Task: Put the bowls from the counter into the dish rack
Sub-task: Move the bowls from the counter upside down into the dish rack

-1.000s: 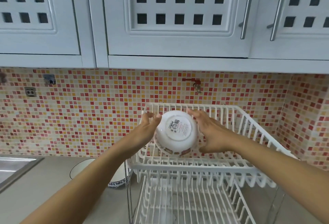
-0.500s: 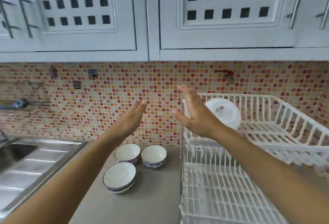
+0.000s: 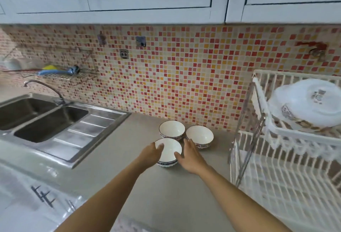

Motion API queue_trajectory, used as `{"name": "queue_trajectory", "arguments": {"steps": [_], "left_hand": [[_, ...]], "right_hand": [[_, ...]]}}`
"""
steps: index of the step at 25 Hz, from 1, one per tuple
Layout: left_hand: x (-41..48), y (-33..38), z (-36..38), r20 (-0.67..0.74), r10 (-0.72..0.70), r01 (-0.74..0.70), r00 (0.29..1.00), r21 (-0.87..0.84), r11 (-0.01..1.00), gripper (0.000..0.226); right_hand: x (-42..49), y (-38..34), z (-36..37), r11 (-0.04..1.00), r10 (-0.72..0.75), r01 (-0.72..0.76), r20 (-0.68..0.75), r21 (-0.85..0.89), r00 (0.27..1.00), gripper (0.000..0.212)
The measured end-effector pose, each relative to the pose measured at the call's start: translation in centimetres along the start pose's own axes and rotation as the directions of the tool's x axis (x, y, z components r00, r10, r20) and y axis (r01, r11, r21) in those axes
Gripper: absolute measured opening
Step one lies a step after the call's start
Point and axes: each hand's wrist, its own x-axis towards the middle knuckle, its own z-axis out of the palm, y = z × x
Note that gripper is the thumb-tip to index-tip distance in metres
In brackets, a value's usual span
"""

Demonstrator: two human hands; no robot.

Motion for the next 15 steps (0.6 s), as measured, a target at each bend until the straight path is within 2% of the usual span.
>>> {"name": "queue_trajectory", "arguments": {"steps": [3,8,12,15], "left_hand": [[3.8,-2.6,1.4,0.014,-0.092,0.092,0.996,-0.005,0.996,0.054],[10.3,-4.6,3.2,-0.016,-0.222,0.221,0.975,-0.049,0.974,0.055],[13.5,-6.1,5.6,0.012,-0.306,0.305,0.952,-0.105,0.946,0.054],[14.0,-6.5,6.6,0.018,-0.336,0.334,0.942,-0.172,0.927,0.059]], "right_hand": [[3.9,2.2,3.0,0.997,0.065,-0.066,0.029,0.04,0.997,0.057],[9.8,5.0,6.2,0.963,0.236,-0.241,0.059,0.118,0.97,0.061],[12.4,7.5,9.1,0.92,0.358,-0.371,0.109,0.13,0.927,0.065],[13.2,8.6,10.5,0.913,0.373,-0.39,0.143,0.118,0.917,0.038]]}}
